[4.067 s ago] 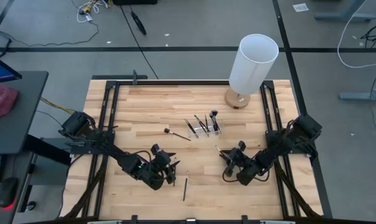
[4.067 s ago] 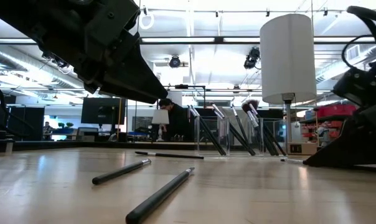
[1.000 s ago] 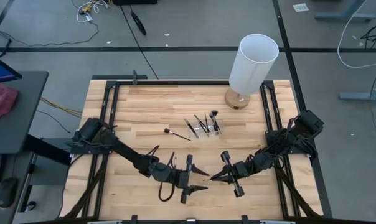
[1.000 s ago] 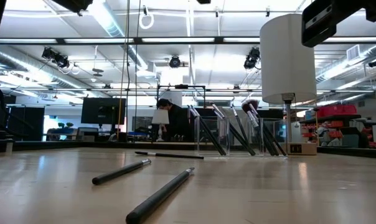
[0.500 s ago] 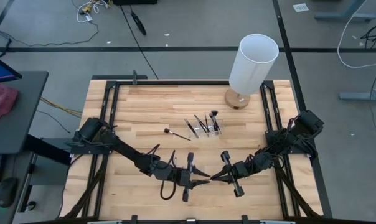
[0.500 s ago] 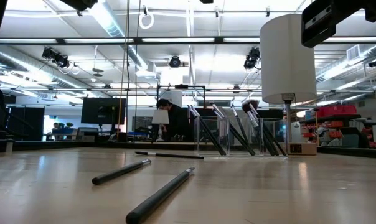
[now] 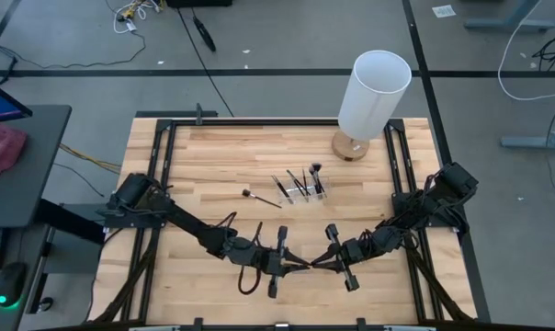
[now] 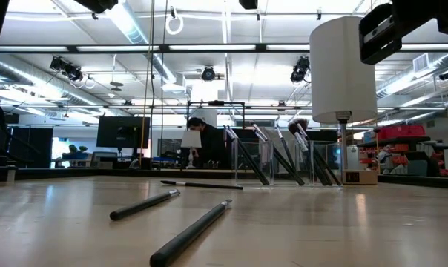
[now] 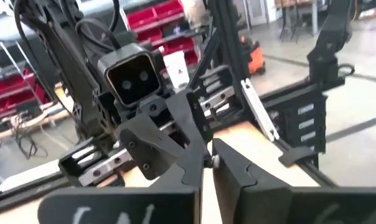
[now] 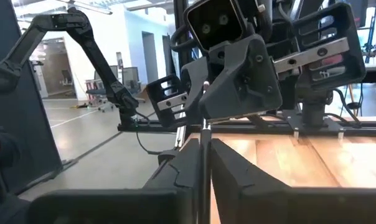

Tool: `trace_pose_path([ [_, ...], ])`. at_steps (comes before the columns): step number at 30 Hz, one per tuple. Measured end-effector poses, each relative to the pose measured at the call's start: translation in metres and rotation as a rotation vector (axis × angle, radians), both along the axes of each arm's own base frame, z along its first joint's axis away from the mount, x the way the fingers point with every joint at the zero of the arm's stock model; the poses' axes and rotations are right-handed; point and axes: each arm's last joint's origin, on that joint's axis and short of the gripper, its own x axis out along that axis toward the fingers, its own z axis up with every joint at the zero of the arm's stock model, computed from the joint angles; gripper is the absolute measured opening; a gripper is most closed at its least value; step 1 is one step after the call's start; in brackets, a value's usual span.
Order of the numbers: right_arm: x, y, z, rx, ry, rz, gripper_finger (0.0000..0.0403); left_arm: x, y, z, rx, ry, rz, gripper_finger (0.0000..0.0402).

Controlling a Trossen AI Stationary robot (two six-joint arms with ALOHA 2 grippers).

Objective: Pick & Place Makeup Supplies
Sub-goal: Put the black makeup brush into the transparent organizer

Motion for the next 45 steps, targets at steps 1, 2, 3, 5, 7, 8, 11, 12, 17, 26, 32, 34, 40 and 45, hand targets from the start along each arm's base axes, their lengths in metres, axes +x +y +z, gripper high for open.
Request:
trace_pose_path([
  [1, -0.001, 0.0, -0.001, -0.001, 0.003, 0.003, 0.004, -0.001, -0.001, 0.001, 0.0, 0.013, 0.002, 0.0021],
  [2, -0.002, -0.001, -0.002, -0.003, 0.008, 0.003, 0.0048, -0.002, 0.0, 0.003, -0.008, 0.029, 0.007, 0.0019],
  [3, -0.004, -0.003, -0.004, -0.006, 0.016, 0.003, 0.0057, -0.005, 0.0, 0.006, -0.007, 0.05, 0.017, 0.0016],
  [5, -0.009, -0.007, -0.007, 0.01, 0.04, -0.013, 0.0072, -0.01, 0.002, 0.014, -0.025, 0.087, 0.033, 0.0012],
  [7, -0.016, -0.013, -0.01, 0.05, 0.068, -0.06, 0.0084, -0.016, 0.006, 0.023, -0.048, 0.128, 0.072, 0.0012],
  [8, -0.021, -0.017, -0.012, 0.069, 0.082, -0.086, 0.0089, -0.019, 0.009, 0.027, -0.058, 0.15, 0.097, 0.0013],
  [11, -0.036, -0.027, -0.016, 0.123, 0.116, -0.142, 0.0099, -0.028, 0.019, 0.036, -0.087, 0.215, 0.201, 0.002],
  [12, -0.041, -0.029, -0.016, 0.142, 0.124, -0.152, 0.01, -0.03, 0.023, 0.039, -0.099, 0.231, 0.245, 0.002],
  [17, -0.054, -0.038, -0.021, 0.178, 0.151, -0.197, 0.0099, -0.037, 0.056, 0.05, -0.202, 0.295, 0.45, 0.0015],
  [26, -0.047, -0.034, -0.025, 0.153, 0.172, -0.257, 0.0089, -0.029, 0.139, 0.05, -0.338, 0.423, 0.58, 0.0017],
  [32, -0.04, -0.028, -0.026, 0.136, 0.216, -0.263, 0.0089, -0.029, 0.175, 0.043, -0.383, 0.501, 0.634, 0.0018],
  [34, -0.038, -0.027, -0.026, 0.127, 0.227, -0.265, 0.0088, -0.03, 0.18, 0.041, -0.392, 0.529, 0.629, 0.0018],
  [40, -0.038, -0.026, -0.027, 0.12, 0.235, -0.267, 0.0088, -0.032, 0.185, 0.028, -0.452, 0.588, 0.579, 0.0019],
  [45, -0.038, -0.026, -0.027, 0.118, 0.234, -0.267, 0.0088, -0.037, 0.188, 0.016, -0.451, 0.606, 0.623, 0.0021],
])
